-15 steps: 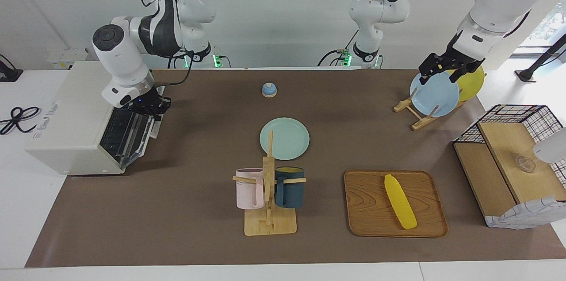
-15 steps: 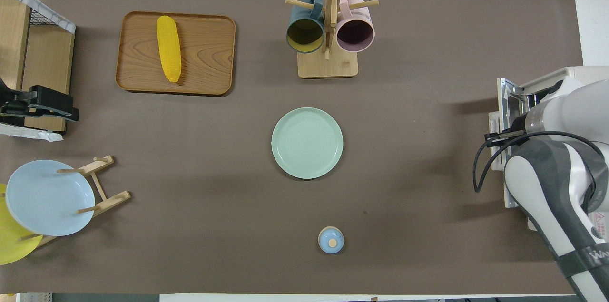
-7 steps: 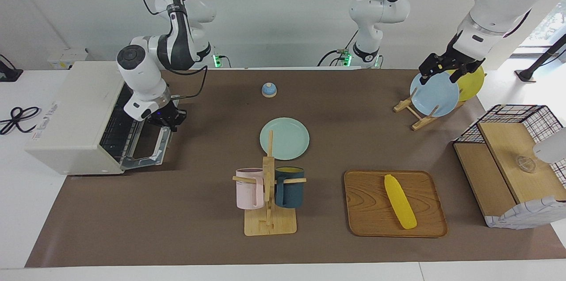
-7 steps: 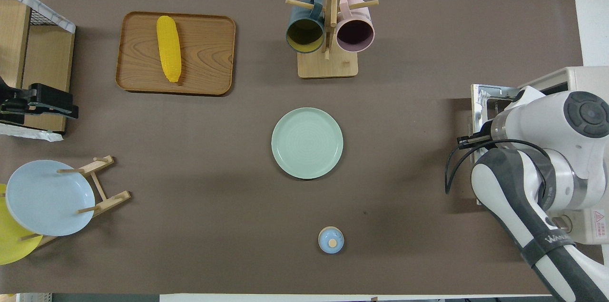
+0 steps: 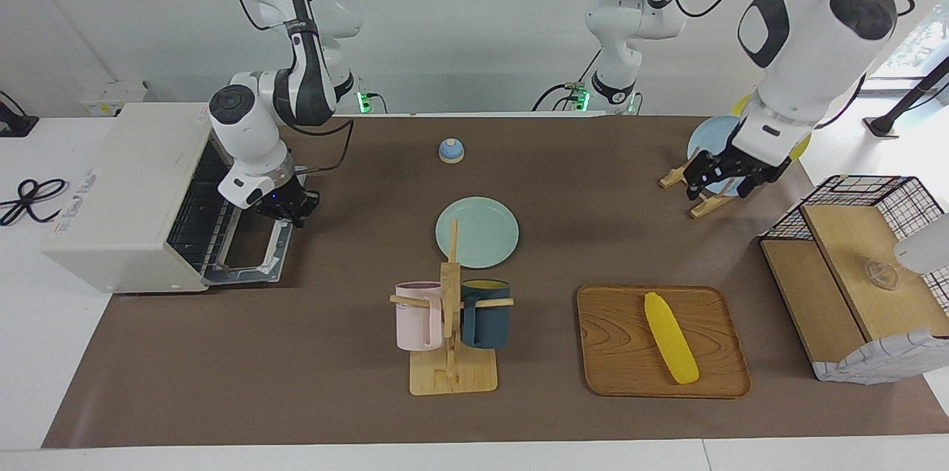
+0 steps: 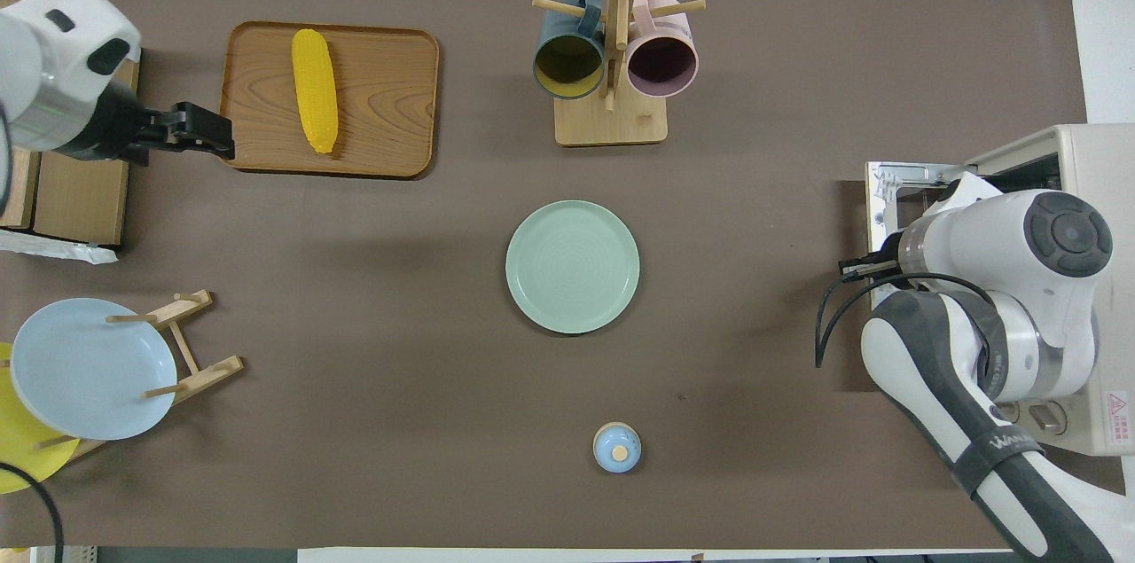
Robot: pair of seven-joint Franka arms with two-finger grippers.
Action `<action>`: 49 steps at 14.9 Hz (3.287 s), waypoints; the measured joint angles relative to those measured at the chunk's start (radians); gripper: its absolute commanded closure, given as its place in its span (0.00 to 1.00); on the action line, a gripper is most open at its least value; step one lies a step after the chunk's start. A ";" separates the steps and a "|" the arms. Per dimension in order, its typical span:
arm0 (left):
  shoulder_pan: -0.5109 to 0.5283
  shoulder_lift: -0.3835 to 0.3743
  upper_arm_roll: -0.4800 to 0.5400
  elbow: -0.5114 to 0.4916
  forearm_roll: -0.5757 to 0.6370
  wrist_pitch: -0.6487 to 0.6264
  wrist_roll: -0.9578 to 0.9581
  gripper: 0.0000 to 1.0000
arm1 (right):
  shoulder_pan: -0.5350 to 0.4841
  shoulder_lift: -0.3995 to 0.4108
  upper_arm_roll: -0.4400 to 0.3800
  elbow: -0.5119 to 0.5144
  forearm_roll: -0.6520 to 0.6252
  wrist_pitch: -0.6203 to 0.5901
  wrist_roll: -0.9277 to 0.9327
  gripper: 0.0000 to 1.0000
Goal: Put corn in oven
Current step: 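Grasp the corn with the left gripper while the right gripper opens the oven, then lay the yellow corn onto the green plate with the left gripper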
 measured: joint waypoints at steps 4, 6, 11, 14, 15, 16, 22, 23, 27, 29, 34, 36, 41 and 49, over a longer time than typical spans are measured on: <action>0.000 0.283 -0.009 0.215 -0.015 0.075 0.000 0.00 | 0.000 0.011 0.000 -0.030 0.000 0.060 0.008 1.00; -0.001 0.425 -0.019 0.344 -0.015 0.117 0.000 0.00 | 0.000 0.013 0.000 -0.030 0.000 0.061 0.019 1.00; 0.006 0.575 -0.020 0.447 -0.016 0.213 0.000 0.00 | 0.000 0.013 0.000 -0.030 0.000 0.061 0.021 1.00; -0.002 0.577 -0.022 0.395 -0.050 0.300 0.000 0.02 | 0.000 0.013 0.000 -0.030 0.000 0.061 0.022 1.00; -0.006 0.577 -0.022 0.381 -0.062 0.319 0.000 0.03 | 0.000 0.013 0.000 -0.030 0.000 0.061 0.023 1.00; -0.009 0.577 -0.022 0.372 -0.066 0.330 0.000 0.05 | 0.000 0.014 0.000 -0.030 0.000 0.062 0.024 1.00; -0.013 0.577 -0.022 0.357 -0.042 0.337 0.021 0.67 | 0.025 0.014 -0.011 -0.041 -0.023 0.098 0.056 1.00; -0.015 0.577 -0.023 0.354 -0.031 0.340 0.023 0.87 | 0.035 0.014 -0.013 -0.040 -0.024 0.099 0.063 1.00; -0.027 0.575 -0.022 0.353 -0.023 0.348 0.025 1.00 | 0.097 0.014 -0.015 -0.002 -0.024 0.089 0.118 1.00; -0.037 0.564 -0.023 0.355 -0.025 0.328 0.008 1.00 | 0.122 0.012 -0.015 0.046 -0.024 0.017 0.137 1.00; -0.152 0.389 -0.032 0.294 -0.026 0.148 -0.200 1.00 | 0.122 -0.025 -0.023 0.158 -0.024 -0.217 0.138 0.73; -0.241 0.277 -0.035 0.170 -0.038 0.151 -0.302 1.00 | 0.118 -0.037 -0.028 0.230 -0.024 -0.338 0.138 0.28; -0.499 0.183 -0.036 -0.103 -0.046 0.422 -0.508 1.00 | 0.111 -0.042 -0.031 0.325 -0.024 -0.461 0.138 0.00; -0.577 0.221 -0.034 -0.223 -0.046 0.590 -0.528 0.56 | 0.132 -0.087 -0.025 0.330 0.023 -0.471 0.138 0.00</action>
